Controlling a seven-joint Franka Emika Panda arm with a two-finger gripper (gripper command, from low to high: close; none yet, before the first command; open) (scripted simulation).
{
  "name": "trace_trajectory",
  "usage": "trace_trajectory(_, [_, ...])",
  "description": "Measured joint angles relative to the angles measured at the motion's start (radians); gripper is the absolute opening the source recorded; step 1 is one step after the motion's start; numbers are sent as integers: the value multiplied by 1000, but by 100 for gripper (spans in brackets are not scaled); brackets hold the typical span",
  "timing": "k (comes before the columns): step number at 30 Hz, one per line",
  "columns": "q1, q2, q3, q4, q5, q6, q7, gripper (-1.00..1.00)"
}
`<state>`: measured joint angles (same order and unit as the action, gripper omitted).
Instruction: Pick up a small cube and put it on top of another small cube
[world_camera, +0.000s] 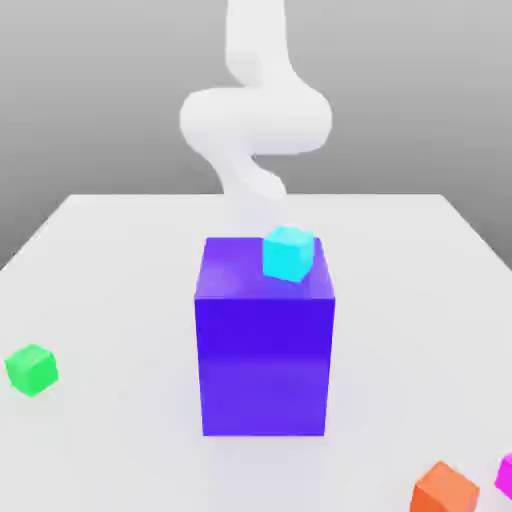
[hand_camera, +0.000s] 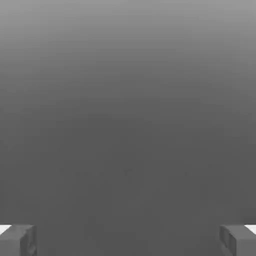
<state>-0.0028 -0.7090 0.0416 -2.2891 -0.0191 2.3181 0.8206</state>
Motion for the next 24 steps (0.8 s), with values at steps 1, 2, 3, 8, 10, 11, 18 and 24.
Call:
trace_trajectory(1, [-1,39,18,5,-9,8,9,0])
trace_trajectory(2, [-1,77,35,9,-18,15,19,0])
trace_trajectory(3, [-2,113,52,14,-27,23,28,0])
trace_trajectory(8, [-1,294,135,35,-80,59,80,0])
trace_trajectory(10, [3,366,165,44,-104,74,103,0])
trace_trajectory(11, [5,403,180,48,-117,81,115,0])
trace_trajectory(18, [50,659,261,79,-212,129,202,0])
trace_trajectory(24, [119,875,287,104,-273,173,263,0])
